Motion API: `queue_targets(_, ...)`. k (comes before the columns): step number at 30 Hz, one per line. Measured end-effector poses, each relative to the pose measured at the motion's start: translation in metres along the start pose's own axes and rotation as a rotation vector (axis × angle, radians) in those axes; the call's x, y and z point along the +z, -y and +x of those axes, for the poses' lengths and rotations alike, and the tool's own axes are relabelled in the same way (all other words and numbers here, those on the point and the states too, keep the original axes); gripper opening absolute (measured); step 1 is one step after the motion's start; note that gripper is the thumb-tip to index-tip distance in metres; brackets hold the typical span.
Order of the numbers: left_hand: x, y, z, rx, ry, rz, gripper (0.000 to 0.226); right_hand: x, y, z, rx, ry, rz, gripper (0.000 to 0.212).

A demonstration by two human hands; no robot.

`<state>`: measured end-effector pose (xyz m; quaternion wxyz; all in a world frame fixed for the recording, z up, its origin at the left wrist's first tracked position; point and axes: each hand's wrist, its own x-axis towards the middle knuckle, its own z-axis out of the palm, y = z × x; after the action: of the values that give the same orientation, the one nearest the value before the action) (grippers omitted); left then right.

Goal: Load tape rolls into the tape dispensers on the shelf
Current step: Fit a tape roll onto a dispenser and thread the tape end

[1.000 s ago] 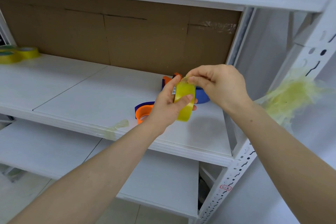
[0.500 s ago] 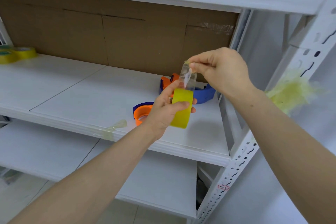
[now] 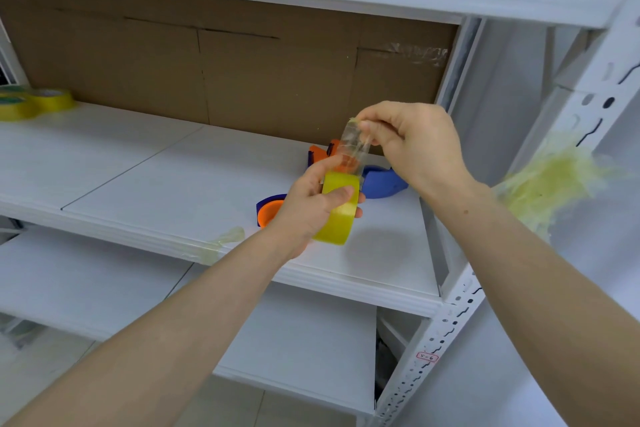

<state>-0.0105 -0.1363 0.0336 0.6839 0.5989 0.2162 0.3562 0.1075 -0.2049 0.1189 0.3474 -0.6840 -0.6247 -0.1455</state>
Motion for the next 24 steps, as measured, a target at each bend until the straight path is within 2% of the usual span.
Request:
queue_targets(5,0.000,-0.003,-0.007,-0.111,0.045,-0.013,0.023,-0.004,-0.001,0.012,0.143,0.124,0.194,0.021)
queue_targets(8,0.002,-0.002,-0.011,-0.110,0.110,-0.063,0.021,-0.004,-0.011,0.017,0.269,0.205,0.339,0.024)
queue_targets(10,0.001,-0.002,-0.011,-0.108,0.119,-0.095,0.021,-0.001,-0.017,0.016,0.408,0.289,0.516,0.028)
queue_targets(12,0.000,-0.001,-0.011,-0.110,0.128,-0.130,0.022,0.002,-0.025,0.013,0.567,0.362,0.650,0.042)
queue_targets(15,-0.003,-0.001,-0.014,-0.120,0.123,-0.138,0.024,0.004,-0.036,0.007,0.730,0.360,0.624,0.051)
queue_targets(18,-0.005,0.002,-0.014,-0.124,0.115,-0.134,0.024,0.010,-0.039,-0.007,0.723,0.452,0.603,0.059)
queue_targets(20,-0.003,0.003,-0.014,-0.127,0.125,-0.127,0.023,0.015,-0.036,-0.015,0.706,0.501,0.692,0.057)
queue_targets(24,-0.001,0.006,-0.015,-0.132,0.128,-0.085,0.022,0.021,-0.031,-0.018,0.696,0.448,0.878,0.048)
